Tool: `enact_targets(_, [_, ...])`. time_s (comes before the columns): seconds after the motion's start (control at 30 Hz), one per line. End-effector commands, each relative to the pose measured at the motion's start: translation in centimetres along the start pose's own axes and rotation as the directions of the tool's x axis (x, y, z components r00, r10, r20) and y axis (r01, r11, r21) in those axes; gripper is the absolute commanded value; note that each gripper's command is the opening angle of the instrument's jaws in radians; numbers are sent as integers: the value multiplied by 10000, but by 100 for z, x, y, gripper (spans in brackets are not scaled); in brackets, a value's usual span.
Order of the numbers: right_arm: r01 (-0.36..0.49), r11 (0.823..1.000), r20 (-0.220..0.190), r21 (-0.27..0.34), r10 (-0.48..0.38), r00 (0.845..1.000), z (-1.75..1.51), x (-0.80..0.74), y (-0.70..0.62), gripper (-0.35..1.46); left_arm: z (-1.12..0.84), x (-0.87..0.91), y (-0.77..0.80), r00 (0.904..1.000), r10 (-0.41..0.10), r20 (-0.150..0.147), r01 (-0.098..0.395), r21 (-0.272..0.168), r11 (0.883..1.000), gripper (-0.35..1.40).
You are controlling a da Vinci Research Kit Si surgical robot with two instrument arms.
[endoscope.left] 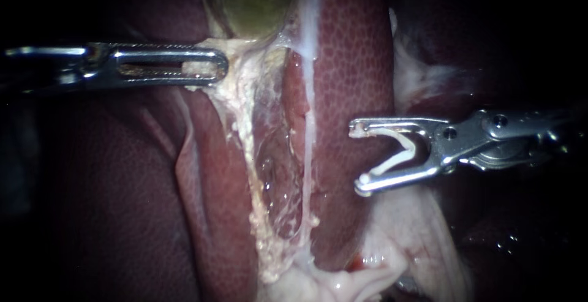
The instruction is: Clipping first clip left tube
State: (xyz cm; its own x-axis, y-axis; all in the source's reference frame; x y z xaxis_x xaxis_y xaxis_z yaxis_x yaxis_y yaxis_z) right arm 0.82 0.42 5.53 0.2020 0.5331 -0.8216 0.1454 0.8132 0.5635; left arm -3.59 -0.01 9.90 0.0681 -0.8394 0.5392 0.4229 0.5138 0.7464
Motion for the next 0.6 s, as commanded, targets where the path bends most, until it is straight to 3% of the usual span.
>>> enact_targets(0.03, [7,10000,4,28,-7,10000,2,-1,0,60,0,0,-1,10000,0,4,0,-14,10000,-35])
enact_targets(0.23, [124,9998,-1,161,-124,9999,30,-16,0,60,0,0,-2,10000,0,9,0,-26,10000,-35])
enact_targets(0.6, [-153,9989,153,449,146,9998,115,-68,6,60,2,3,-2,10000,13,19,-13,-44,10000,-35])
